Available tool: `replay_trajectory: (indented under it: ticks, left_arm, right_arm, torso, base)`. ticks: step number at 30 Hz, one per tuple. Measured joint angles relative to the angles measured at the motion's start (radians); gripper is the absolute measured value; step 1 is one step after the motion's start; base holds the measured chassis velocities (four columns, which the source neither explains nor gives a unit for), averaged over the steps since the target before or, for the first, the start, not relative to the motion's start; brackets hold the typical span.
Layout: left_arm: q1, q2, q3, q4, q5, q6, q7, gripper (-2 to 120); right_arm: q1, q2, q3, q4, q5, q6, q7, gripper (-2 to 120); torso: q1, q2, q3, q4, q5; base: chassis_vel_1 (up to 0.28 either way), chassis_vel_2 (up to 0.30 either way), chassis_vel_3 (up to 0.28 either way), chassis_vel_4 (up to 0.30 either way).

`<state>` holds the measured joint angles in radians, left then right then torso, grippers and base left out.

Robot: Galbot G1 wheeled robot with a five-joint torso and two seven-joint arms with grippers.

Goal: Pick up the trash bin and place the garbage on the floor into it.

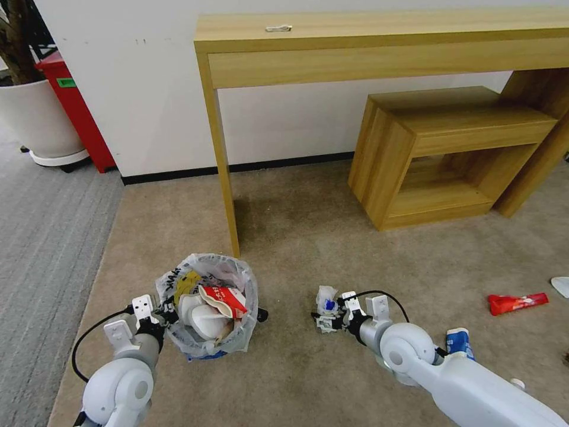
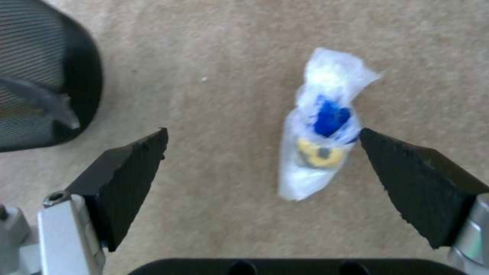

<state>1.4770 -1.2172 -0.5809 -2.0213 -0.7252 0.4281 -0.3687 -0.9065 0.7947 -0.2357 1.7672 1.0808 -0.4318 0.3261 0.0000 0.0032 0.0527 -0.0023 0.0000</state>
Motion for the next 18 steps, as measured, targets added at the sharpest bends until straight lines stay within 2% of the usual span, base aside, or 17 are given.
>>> replay_trajectory:
  ticks: [18]
  left_arm:
    - [0.002,-0.005,-0.002,-0.010,-0.001,0.000,0.002,0]
  right_arm:
    - [0.053,0.054,-0.025,-0.180,-0.050,0.030,-0.051,95]
  torso:
    - [0.000,0.000,0.000,0.0000,0.0000]
  base:
    - [0.000,0.000,0.000,0.000]
